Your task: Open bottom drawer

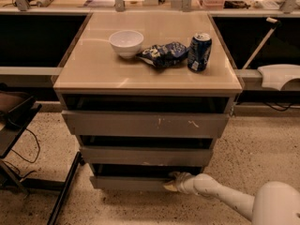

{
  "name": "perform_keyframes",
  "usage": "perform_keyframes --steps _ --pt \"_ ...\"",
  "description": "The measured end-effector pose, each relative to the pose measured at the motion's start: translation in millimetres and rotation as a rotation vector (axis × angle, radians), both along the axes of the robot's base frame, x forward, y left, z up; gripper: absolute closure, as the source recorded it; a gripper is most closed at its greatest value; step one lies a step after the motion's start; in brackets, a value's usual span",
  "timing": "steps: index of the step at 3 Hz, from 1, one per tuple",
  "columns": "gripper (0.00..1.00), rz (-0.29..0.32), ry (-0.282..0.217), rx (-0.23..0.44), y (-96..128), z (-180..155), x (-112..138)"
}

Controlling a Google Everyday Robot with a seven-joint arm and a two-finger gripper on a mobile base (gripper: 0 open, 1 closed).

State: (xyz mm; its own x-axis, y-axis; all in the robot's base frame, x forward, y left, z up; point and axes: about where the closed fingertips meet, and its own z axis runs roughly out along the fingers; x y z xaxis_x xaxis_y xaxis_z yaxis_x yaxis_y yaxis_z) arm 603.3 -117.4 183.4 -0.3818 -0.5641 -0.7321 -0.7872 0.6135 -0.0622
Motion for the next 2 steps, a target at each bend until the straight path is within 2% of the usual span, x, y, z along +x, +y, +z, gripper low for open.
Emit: perform_keyframes --steps 1,2 --pt "1.00 0.000 0.000 0.000 -1 2 0" --pt "1.00 -0.007 0.002 0.002 0 0 -10"
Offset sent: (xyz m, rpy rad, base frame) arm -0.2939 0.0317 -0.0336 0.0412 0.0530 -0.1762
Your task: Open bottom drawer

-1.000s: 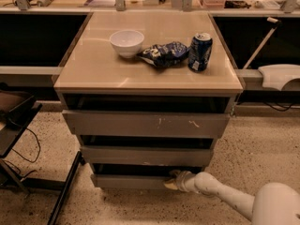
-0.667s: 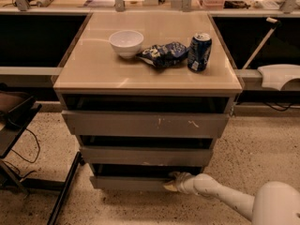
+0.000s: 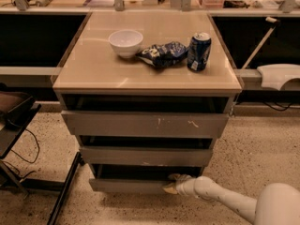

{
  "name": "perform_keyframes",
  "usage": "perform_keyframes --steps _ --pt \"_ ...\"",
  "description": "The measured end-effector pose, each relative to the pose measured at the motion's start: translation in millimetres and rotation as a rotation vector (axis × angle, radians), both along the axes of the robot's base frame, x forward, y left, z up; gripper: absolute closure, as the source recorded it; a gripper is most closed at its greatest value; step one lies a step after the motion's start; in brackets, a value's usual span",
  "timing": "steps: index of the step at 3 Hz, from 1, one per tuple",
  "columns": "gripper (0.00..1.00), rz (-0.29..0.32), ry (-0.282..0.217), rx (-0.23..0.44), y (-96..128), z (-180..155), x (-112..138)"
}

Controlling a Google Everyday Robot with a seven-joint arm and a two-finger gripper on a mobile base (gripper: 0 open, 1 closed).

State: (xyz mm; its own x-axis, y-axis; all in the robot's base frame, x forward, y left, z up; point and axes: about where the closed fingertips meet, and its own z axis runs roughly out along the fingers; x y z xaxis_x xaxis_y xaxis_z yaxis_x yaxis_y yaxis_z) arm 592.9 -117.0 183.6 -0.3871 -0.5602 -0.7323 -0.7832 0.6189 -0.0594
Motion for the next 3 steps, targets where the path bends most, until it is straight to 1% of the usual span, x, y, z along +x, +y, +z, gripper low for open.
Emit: perform_keyframes --steps 1,2,3 --pt "1.00 0.000 0.000 0.000 -1 2 -1" --pt "1.00 -0.015 0.001 -0.001 -5 0 -14" --pt "1.00 -0.017 0.002 -0.001 -7 1 -17"
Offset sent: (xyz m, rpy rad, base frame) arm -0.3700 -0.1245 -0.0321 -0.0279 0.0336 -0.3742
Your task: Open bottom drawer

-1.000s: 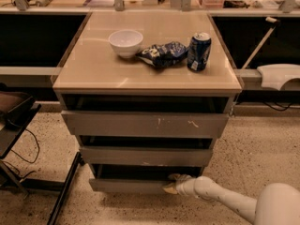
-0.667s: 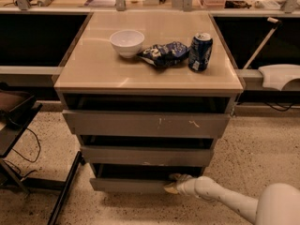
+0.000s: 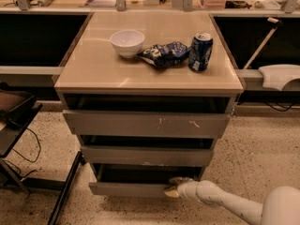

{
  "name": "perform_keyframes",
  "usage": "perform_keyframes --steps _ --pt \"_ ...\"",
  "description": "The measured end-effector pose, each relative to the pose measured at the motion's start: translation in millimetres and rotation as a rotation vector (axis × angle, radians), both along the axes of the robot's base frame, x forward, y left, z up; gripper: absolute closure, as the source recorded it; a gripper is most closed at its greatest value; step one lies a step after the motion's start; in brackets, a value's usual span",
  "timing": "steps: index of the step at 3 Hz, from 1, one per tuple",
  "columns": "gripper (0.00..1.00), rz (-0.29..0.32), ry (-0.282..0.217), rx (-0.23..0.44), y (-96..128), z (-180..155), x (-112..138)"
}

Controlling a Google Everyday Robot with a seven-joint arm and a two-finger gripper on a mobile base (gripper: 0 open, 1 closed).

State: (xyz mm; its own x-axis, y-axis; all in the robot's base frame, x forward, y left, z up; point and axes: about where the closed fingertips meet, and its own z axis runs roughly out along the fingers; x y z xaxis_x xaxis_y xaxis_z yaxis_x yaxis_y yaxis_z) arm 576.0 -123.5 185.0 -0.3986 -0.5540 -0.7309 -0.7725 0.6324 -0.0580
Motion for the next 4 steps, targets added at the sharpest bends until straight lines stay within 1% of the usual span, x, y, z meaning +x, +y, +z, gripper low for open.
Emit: perform_keyframes --steps 1,2,3,4 --pt "1.00 -0.013 0.011 0.004 -6 -4 -18" --pt "1.00 -0.013 0.011 0.004 -7 1 -20" --pt "1.00 -0.022 0.022 0.008 -13 -2 -41" --pt "1.00 -0.022 0.022 0.008 -13 3 -42"
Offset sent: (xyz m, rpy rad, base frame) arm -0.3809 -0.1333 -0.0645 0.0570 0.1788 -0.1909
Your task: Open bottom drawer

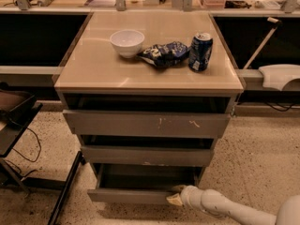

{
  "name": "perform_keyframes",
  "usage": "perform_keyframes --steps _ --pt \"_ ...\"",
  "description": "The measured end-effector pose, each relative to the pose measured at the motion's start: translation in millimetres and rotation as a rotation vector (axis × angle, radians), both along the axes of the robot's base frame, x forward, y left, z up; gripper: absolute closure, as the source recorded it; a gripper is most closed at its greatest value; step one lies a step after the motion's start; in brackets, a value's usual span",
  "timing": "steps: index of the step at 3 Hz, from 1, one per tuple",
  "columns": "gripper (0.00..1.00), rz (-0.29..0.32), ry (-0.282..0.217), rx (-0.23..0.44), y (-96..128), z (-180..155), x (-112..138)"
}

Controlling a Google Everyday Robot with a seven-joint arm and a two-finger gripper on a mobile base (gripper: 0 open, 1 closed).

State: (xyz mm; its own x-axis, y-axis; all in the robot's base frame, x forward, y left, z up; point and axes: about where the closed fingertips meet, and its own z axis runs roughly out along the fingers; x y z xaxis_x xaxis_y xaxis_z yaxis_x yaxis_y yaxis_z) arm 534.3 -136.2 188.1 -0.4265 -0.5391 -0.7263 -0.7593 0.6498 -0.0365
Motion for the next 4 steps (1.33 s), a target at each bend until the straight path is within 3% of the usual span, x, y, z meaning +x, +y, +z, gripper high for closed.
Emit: perform_keyframes --steps 4 --pt "1.00 0.011 0.004 -0.008 -3 2 -28"
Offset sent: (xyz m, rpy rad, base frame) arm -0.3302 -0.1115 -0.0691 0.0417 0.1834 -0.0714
